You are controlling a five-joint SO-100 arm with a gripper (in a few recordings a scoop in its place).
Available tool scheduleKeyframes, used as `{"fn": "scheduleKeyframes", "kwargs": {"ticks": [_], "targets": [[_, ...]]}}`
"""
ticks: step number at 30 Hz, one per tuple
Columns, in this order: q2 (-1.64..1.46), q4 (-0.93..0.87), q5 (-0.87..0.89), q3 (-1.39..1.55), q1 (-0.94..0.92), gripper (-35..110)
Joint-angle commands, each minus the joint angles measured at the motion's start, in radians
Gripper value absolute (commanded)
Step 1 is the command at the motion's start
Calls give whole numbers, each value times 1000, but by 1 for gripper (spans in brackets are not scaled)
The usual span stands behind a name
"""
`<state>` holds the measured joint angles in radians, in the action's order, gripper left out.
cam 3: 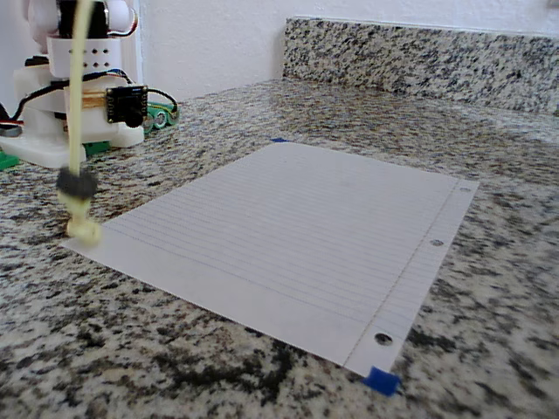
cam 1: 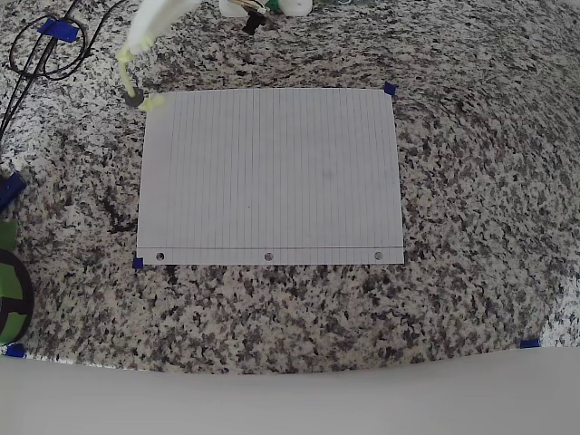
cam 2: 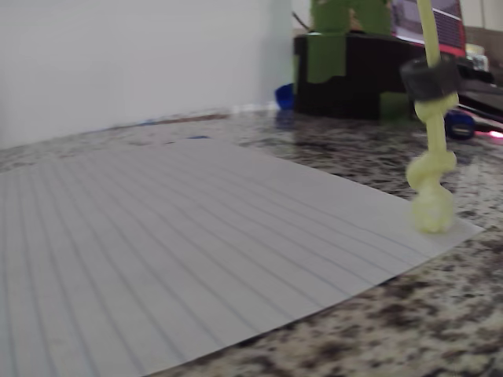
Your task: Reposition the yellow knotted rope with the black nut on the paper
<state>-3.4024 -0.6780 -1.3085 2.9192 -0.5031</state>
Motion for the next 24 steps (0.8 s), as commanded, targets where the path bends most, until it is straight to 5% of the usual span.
{"fn": "scheduleKeyframes", "kwargs": {"ticks": [1, 10, 24], "targets": [[23, -14, 40, 2, 12, 0], [5, -282, 218, 29, 336, 0], [29, -382, 607, 166, 741, 0]]}}
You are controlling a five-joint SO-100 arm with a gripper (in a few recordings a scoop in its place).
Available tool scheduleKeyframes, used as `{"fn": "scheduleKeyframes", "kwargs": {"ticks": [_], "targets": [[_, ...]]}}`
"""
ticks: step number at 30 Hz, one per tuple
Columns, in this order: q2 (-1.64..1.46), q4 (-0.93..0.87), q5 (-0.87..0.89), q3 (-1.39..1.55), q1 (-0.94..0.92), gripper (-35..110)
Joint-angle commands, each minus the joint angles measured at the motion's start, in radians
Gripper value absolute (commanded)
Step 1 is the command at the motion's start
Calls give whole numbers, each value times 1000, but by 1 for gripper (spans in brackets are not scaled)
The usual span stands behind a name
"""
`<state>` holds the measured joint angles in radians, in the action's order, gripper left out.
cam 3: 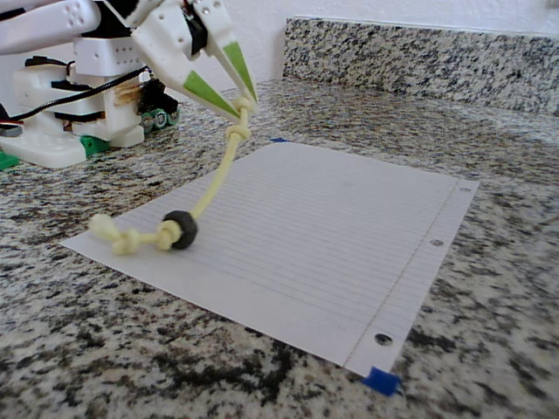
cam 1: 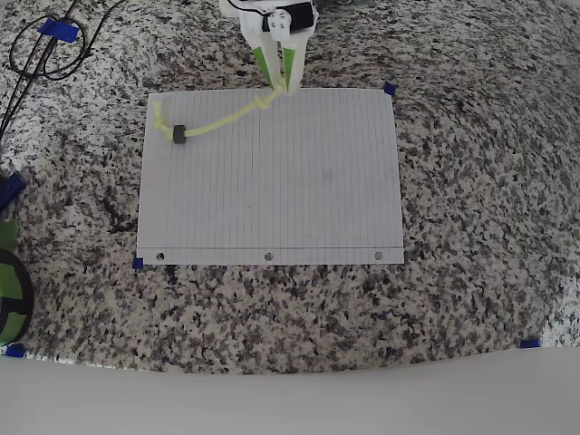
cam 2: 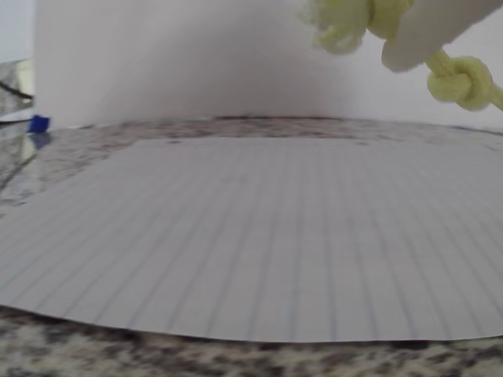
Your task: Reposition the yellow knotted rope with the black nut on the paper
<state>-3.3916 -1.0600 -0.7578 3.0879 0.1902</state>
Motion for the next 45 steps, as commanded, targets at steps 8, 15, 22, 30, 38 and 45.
{"fn": "scheduleKeyframes", "kwargs": {"ticks": [8, 15, 22, 30, 38, 45], "targets": [[9, 95, 115, 54, 124, 0], [0, 138, 126, 55, 172, 0], [-15, 40, 126, 58, 175, 61], [-17, 98, 112, 60, 164, 67], [-2, 178, -52, 52, -55, 58], [189, 149, -321, -83, -337, 52]]}}
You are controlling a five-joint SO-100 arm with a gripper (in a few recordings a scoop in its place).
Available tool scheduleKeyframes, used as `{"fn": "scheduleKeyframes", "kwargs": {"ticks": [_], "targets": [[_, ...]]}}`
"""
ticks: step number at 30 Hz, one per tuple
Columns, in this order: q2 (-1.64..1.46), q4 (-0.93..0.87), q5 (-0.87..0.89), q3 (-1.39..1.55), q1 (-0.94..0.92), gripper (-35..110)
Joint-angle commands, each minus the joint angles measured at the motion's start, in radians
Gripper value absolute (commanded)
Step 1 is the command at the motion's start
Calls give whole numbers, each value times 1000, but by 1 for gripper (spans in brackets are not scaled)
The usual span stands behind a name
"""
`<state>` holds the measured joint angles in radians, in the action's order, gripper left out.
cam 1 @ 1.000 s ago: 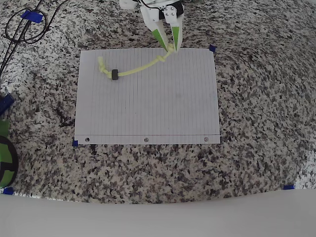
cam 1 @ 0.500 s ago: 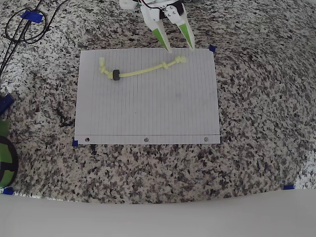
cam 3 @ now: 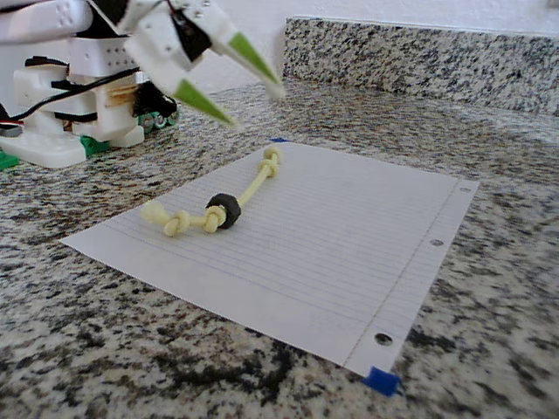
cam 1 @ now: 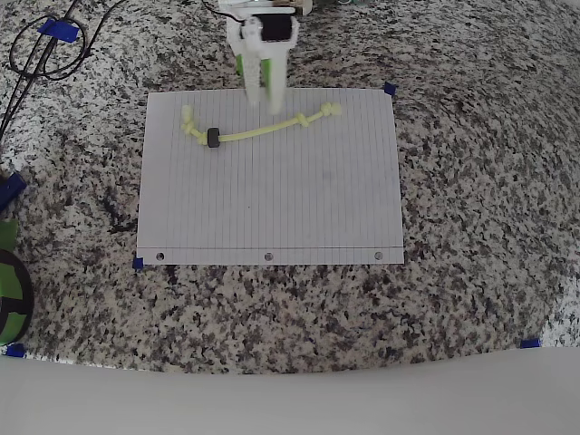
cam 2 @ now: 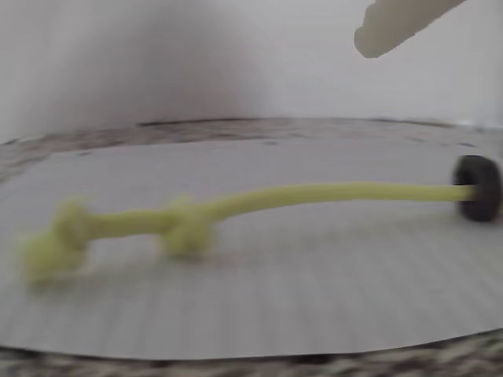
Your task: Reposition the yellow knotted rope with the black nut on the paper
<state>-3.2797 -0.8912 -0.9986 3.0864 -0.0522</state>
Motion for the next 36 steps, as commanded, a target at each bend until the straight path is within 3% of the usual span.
{"fn": "scheduleKeyframes", "kwargs": {"ticks": [1, 5, 12, 25, 36], "targets": [[110, -35, -118, -112, -130, 51], [279, -87, -256, -209, -199, 51], [575, -143, -285, -390, -239, 50], [916, 2, -285, -523, -276, 46], [1143, -11, -661, -672, -382, 44]]}}
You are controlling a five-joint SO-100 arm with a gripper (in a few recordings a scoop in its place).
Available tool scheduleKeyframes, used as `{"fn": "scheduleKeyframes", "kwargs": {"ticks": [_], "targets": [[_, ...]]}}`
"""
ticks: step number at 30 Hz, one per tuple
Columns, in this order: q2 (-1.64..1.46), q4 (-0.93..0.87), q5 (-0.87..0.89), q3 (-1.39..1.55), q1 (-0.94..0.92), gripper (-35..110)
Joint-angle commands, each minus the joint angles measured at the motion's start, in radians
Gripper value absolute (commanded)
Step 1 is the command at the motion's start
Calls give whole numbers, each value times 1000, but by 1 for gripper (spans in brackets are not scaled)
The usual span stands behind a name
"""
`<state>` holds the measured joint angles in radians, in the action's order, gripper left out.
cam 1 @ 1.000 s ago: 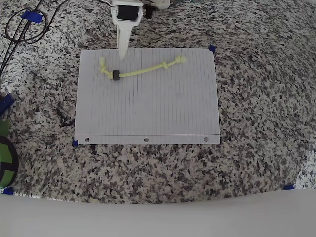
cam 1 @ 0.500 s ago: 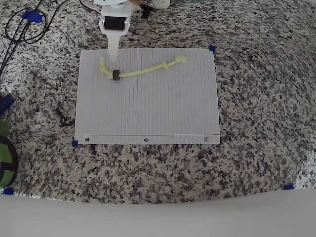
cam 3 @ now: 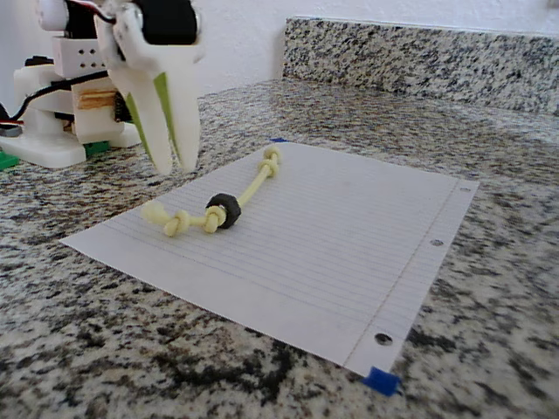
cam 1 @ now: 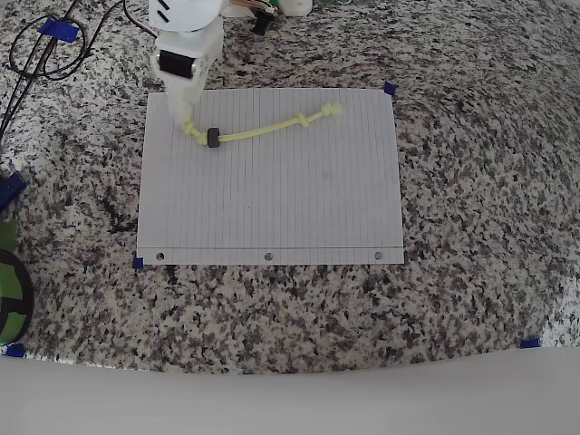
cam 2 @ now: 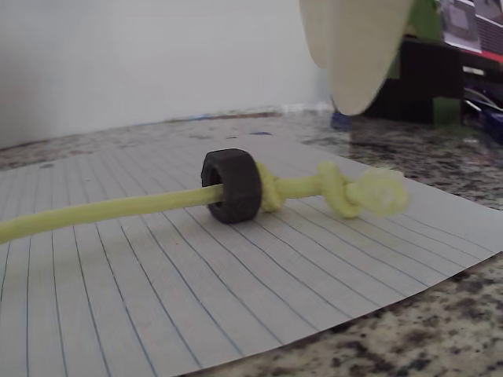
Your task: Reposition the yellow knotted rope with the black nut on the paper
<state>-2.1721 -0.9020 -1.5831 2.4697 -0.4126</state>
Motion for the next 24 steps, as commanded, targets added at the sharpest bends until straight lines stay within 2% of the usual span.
{"fn": "scheduleKeyframes", "kwargs": {"ticks": [1, 24], "targets": [[54, 0, -95, -72, -25, 44], [402, -60, -161, -287, 5, 42]]}}
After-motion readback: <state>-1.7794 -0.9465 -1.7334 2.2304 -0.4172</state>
